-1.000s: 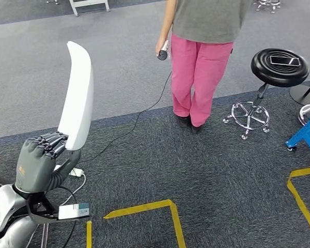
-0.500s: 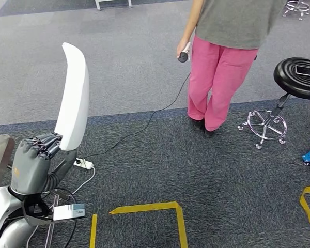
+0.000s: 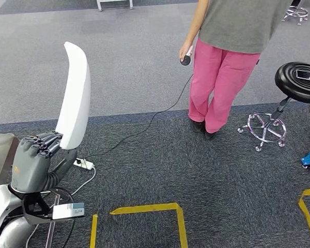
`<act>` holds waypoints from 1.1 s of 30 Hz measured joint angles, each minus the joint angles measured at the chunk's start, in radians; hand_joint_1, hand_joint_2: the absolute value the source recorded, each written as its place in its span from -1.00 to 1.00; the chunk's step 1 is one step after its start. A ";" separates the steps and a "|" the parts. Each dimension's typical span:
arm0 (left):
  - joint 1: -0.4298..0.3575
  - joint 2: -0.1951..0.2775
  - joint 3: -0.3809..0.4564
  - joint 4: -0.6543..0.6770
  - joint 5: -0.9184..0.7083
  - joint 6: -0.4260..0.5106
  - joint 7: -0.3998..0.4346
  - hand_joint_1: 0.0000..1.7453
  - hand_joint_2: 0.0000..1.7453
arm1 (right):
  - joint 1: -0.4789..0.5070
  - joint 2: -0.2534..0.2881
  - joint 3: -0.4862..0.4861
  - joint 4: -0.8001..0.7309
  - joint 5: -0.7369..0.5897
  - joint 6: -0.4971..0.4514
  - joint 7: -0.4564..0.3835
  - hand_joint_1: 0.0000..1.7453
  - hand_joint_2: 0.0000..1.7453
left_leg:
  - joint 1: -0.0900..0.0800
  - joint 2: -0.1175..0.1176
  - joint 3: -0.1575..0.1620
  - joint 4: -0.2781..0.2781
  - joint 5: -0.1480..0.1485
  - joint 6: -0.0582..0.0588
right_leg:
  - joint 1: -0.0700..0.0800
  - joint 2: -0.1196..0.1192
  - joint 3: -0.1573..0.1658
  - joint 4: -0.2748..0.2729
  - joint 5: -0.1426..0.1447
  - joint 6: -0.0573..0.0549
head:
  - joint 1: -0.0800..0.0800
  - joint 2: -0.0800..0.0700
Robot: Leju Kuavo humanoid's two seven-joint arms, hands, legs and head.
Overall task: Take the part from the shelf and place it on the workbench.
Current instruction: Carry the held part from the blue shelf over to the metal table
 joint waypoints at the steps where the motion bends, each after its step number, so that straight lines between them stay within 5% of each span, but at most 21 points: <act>1: 0.000 0.000 0.000 0.000 0.000 0.000 0.000 1.00 1.00 | 0.000 0.000 0.000 0.000 0.000 0.000 0.000 -1.00 -1.00 | 0.000 0.000 0.000 0.000 0.000 0.000 | 0.000 0.000 0.000 0.000 0.000 0.000 | 0.000 0.000; 7: 0.001 0.000 0.005 0.000 -0.001 0.005 -0.001 1.00 1.00 | 0.001 0.000 0.000 0.000 0.007 -0.009 -0.005 -1.00 -1.00 | -0.001 0.000 -0.001 0.003 0.001 0.004 | 0.000 0.000 0.011 -0.001 0.003 0.005 | 0.000 0.000; 15: 0.005 0.002 0.021 -0.004 -0.002 0.007 -0.001 1.00 1.00 | -0.001 0.000 0.002 0.000 0.021 -0.023 -0.006 -1.00 -1.00 | 0.001 -0.009 0.014 -0.019 0.003 0.025 | -0.002 -0.001 0.016 0.006 -0.014 0.024 | 0.000 0.000; 17: 0.007 0.002 0.022 -0.006 -0.003 0.010 -0.001 1.00 1.00 | -0.001 0.000 0.002 0.000 0.022 -0.024 -0.007 -1.00 -1.00 | 0.008 -0.018 0.026 -0.035 0.010 0.031 | -0.003 0.016 -0.031 0.099 -0.061 0.027 | 0.004 0.000; 19: 0.011 0.001 0.022 -0.006 -0.004 0.011 -0.001 1.00 1.00 | 0.000 0.000 0.002 0.000 0.022 -0.025 -0.007 -1.00 -1.00 | 0.008 -0.032 0.026 -0.036 0.011 0.033 | -0.004 0.027 -0.112 0.240 -0.109 0.029 | 0.007 0.000; 21: 0.015 0.000 0.021 -0.006 -0.005 0.011 0.000 1.00 1.00 | 0.002 -0.001 0.002 0.000 0.022 -0.027 -0.006 -1.00 -1.00 | 0.009 -0.051 0.027 -0.034 0.009 0.030 | -0.005 0.030 -0.155 0.285 -0.094 0.031 | 0.007 0.000; 23: 0.016 0.000 0.021 -0.006 -0.009 0.013 0.001 1.00 1.00 | 0.003 -0.001 0.002 0.000 0.022 -0.029 -0.005 -1.00 -1.00 | 0.012 -0.075 0.027 -0.026 0.004 0.022 | -0.009 0.046 -0.122 0.178 -0.011 0.033 | 0.007 0.000; 25: 0.015 -0.001 0.021 -0.006 -0.013 0.015 0.002 1.00 1.00 | 0.003 -0.001 0.003 0.000 0.022 -0.029 -0.003 -1.00 -1.00 | 0.013 -0.096 0.020 -0.010 -0.005 0.008 | -0.015 0.092 -0.070 0.057 0.039 0.033 | 0.006 0.000; 27: 0.015 -0.002 0.022 -0.006 -0.015 0.016 0.003 1.00 1.00 | 0.002 -0.001 0.003 0.000 0.023 -0.030 -0.002 -1.00 -1.00 | 0.015 -0.116 0.009 0.001 -0.008 -0.003 | -0.015 0.112 -0.051 0.027 0.036 0.026 | 0.005 0.000; 29: 0.019 -0.002 0.022 -0.006 -0.016 0.017 0.003 1.00 1.00 | 0.002 -0.001 0.003 0.000 0.024 -0.030 -0.001 -1.00 -1.00 | 0.019 -0.128 0.003 0.005 -0.007 -0.010 | -0.015 0.088 -0.048 0.027 0.037 0.013 | 0.005 0.000; 31: 0.019 -0.001 0.023 -0.006 -0.016 0.017 0.003 1.00 1.00 | 0.003 -0.001 0.003 0.000 0.024 -0.031 -0.001 -1.00 -1.00 | 0.018 -0.090 -0.017 0.047 -0.034 -0.018 | -0.016 0.062 -0.044 0.025 0.036 0.001 | -0.001 0.000; 33: 0.018 -0.001 0.024 -0.006 -0.016 0.017 0.003 1.00 1.00 | 0.004 -0.001 0.003 0.000 0.024 -0.031 -0.001 -1.00 -1.00 | 0.018 -0.032 -0.073 0.166 -0.096 -0.027 | -0.012 0.034 -0.041 0.025 0.033 -0.009 | -0.008 0.000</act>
